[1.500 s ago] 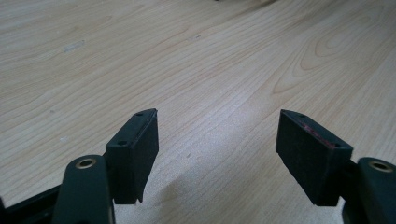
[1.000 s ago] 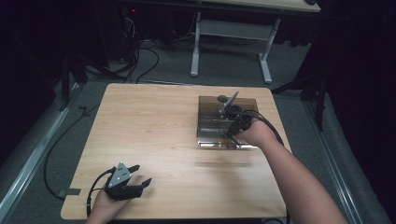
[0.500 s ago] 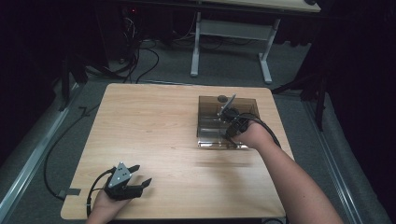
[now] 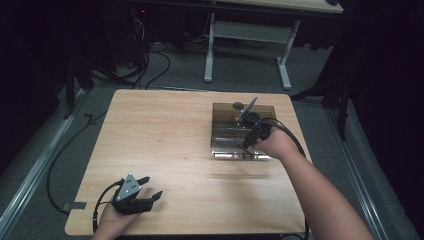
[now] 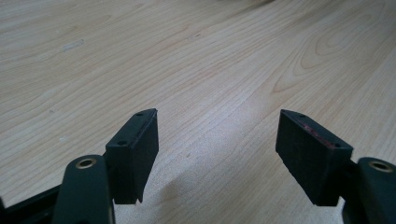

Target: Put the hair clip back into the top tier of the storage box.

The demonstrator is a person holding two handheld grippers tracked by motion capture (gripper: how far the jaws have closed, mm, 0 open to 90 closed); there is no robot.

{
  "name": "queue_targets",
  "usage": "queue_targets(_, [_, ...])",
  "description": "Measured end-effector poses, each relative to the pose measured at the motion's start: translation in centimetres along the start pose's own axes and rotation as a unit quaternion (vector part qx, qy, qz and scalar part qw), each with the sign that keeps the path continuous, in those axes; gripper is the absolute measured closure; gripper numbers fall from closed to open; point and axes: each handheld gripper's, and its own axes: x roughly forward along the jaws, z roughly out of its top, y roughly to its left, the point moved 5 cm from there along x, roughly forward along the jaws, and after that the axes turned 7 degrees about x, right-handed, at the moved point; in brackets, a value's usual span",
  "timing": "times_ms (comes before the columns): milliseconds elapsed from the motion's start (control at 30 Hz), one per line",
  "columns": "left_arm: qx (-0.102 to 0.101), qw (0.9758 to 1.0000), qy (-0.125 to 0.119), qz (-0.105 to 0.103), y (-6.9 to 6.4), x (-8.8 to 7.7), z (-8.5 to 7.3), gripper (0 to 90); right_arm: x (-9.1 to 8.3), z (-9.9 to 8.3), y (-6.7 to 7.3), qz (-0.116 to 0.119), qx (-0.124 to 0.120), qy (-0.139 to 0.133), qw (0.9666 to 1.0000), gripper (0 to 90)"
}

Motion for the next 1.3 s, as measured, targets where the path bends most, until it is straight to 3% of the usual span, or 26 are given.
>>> queue_targets(400, [0.000,1.0000,0.001,0.000,0.0,0.0,0.0,30.5,-2.1,-2.3,0.7,0.004,0.010,0.001,0.9999,79.9])
queue_targets(633, [-0.001,1.0000,0.000,0.000,0.0,0.0,0.0,30.5,-2.0,-3.4,1.1,0.009,0.011,0.009,0.9999,81.4])
queue_targets(1300, [-0.001,1.0000,0.000,0.002,0.0,0.0,0.0,30.5,3.0,-6.8,1.8,0.025,0.019,0.025,0.9992,79.1])
